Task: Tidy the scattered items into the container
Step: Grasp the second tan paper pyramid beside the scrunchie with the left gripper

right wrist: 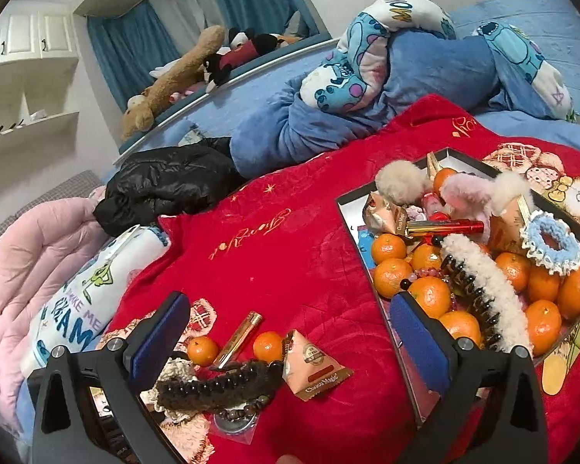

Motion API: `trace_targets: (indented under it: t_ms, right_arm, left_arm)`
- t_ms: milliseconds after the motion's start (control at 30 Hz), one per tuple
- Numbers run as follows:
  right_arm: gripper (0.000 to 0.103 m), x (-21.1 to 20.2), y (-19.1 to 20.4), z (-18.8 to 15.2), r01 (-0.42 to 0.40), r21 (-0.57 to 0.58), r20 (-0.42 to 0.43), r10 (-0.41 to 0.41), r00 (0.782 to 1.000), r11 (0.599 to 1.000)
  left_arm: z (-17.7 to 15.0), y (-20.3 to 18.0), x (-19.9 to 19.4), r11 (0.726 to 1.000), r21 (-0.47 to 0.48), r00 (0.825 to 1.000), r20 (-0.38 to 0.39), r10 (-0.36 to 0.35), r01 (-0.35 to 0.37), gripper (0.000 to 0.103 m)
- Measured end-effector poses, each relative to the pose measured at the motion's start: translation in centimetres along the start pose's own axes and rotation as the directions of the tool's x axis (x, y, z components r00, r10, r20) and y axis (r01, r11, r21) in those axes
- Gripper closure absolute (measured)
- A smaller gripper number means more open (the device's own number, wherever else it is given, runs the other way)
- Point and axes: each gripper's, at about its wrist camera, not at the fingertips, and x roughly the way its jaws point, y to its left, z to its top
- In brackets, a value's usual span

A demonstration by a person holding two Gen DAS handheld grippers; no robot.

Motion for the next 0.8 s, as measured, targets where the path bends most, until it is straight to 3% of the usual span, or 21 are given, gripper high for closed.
trace_targets:
  t_ms: [267, 433, 533, 800]
  right_arm:
    - [0.0, 0.5, 0.0, -0.2, -0.014, 0.008, -0.026, 0.015, 1.0, 1.0]
    - [0.0, 0.4, 0.7, -0.3, 0.004, -0.044, -0.021, -0.005, 1.0, 0.999]
    - [0.0, 0.5, 1.4, -0.6, 0.061, -0.117, 0.004, -0.06, 0.998, 0.991]
    - [0.006, 2.3, 1.5, -1.6, 0.098, -0.161, -0.082, -0.113, 0.99, 0.982]
  left_arm:
    - [-0.1, -1.0, -0.3, 0.996, 0.036, 0.996, 0.01, 0.083, -0.084, 0.094]
    - [-0.9, -0.5, -1.4, 0.995, 0.038, 0.995, 0.042, 0.095, -0.096, 0.069]
    - [-1.0, -0.5, -1.7, 0.994, 0.046, 0.995, 0.047, 0.093, -0.095, 0.069]
    - [-0.7, -1.6, -3.0, 0.996, 0.076, 0.997, 0.076, 0.032, -0.037, 0.067]
